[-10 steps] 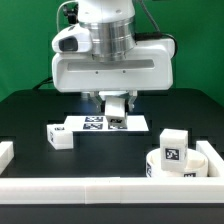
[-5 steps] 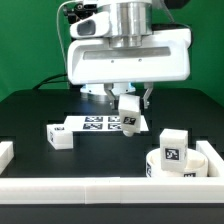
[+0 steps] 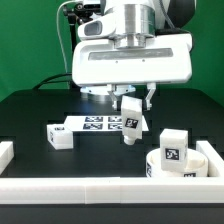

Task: Assemble stool

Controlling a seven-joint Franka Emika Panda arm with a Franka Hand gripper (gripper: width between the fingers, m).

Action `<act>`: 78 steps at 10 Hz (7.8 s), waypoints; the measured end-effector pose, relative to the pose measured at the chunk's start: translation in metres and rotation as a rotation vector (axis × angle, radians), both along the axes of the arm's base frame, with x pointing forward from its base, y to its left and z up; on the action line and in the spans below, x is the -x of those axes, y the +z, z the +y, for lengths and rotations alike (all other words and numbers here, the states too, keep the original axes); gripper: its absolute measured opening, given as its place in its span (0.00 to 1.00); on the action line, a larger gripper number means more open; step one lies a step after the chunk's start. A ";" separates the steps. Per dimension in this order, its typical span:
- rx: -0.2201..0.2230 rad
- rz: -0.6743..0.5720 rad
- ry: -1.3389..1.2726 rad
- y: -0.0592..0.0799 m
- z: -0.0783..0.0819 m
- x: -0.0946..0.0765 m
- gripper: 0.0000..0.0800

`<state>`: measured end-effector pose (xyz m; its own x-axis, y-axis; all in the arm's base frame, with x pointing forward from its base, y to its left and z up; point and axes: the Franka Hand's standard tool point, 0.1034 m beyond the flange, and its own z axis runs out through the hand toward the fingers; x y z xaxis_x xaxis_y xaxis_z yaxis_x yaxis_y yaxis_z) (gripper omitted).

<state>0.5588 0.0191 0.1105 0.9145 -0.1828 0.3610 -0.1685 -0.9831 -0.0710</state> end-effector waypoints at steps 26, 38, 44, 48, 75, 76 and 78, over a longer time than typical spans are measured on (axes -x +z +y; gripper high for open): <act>-0.018 -0.144 0.155 0.001 0.072 -0.066 0.41; -0.028 -0.187 0.171 -0.006 0.096 -0.061 0.41; -0.019 -0.186 0.175 -0.010 0.089 -0.063 0.41; -0.019 -0.185 0.175 -0.010 0.089 -0.063 0.41; -0.046 -0.111 0.159 0.021 0.072 -0.078 0.81; -0.045 -0.108 0.160 0.020 0.072 -0.077 0.81; -0.045 -0.108 0.160 0.020 0.072 -0.077 0.81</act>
Offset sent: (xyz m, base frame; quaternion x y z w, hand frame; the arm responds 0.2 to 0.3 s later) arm 0.0352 0.0397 0.0091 0.0490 0.0916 -0.0023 0.9946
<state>0.6358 0.0911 0.1301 0.8897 -0.0564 0.4531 0.0006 -0.9922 -0.1246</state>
